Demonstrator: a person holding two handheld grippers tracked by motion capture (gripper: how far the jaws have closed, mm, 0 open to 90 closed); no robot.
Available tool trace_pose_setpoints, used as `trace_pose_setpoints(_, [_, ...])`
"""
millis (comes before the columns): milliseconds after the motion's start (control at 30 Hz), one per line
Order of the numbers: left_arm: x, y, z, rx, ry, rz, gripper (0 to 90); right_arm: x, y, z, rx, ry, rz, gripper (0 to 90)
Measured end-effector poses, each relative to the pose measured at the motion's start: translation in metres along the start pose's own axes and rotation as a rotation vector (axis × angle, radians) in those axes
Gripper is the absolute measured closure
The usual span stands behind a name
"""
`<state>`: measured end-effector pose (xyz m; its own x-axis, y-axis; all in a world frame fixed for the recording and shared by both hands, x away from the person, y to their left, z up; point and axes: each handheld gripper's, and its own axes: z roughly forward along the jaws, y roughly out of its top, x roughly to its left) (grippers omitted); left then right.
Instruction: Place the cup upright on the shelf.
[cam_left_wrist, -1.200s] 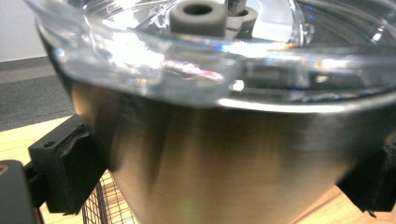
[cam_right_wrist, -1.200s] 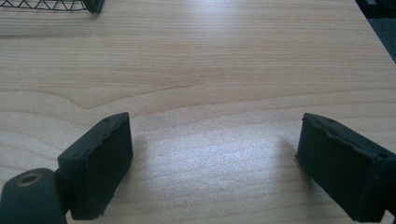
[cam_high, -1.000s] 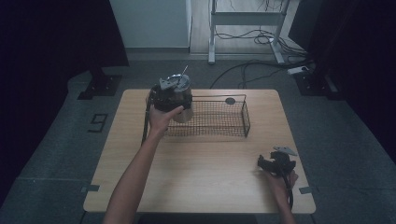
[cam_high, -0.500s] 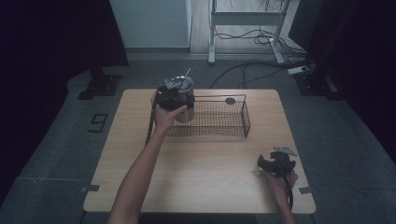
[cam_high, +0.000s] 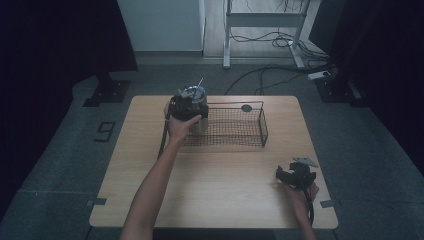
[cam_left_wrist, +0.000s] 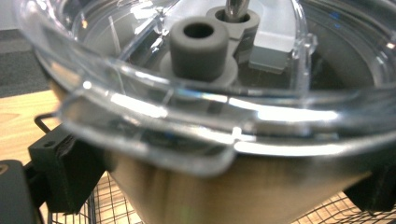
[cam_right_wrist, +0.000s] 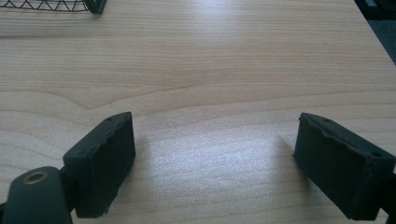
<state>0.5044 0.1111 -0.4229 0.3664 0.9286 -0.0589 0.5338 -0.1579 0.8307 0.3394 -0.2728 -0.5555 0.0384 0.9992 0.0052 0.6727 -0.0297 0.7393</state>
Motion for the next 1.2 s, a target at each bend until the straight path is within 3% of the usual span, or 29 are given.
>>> trace_pose_setpoints(533, [0.005,-0.021,0.016,0.042,0.021,-0.012,3.7,0.000,0.000,0.000,-0.001,0.000,-0.001,12.7])
trace_pose_setpoints(1200, [0.003,-0.038,0.021,0.058,0.038,0.006,3.6,0.000,0.000,0.000,-0.002,0.000,-0.001,12.9])
